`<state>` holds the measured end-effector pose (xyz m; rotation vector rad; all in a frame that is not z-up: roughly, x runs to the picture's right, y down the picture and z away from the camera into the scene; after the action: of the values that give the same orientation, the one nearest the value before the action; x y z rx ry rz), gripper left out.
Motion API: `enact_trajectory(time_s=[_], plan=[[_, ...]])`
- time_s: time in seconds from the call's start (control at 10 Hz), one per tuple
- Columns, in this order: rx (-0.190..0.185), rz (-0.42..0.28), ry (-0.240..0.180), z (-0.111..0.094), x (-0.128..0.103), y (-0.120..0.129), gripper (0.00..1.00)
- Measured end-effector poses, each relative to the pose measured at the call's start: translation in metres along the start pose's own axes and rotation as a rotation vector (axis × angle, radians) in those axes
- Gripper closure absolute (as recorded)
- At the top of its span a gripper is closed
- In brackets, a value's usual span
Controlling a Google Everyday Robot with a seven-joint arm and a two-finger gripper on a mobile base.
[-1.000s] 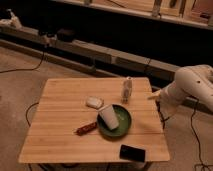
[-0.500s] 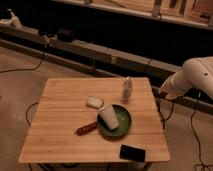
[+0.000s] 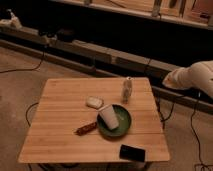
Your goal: Knock the bottle over
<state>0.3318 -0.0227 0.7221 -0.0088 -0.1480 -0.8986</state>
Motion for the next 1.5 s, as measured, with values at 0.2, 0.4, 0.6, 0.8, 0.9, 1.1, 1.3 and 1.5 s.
enact_trajectory(time_s=[0.2,0.4,0.6,0.8,0.9,1.1,1.3,1.5], plan=[[0.044,0.022,-0.013,0.008,0.001,-0.004,0.91],[0.129,0.064,-0.028,0.024,0.009,-0.006,0.91],[0.198,0.106,-0.037,0.035,0.022,0.002,0.91],[0.253,0.138,-0.072,0.043,0.024,0.007,0.91],[0.278,0.143,-0.098,0.052,0.023,0.009,0.91],[0.305,0.122,-0.136,0.072,0.017,0.013,0.91],[0.320,0.082,-0.144,0.097,0.012,0.016,0.91],[0.379,0.043,-0.101,0.113,0.019,0.008,0.91]])
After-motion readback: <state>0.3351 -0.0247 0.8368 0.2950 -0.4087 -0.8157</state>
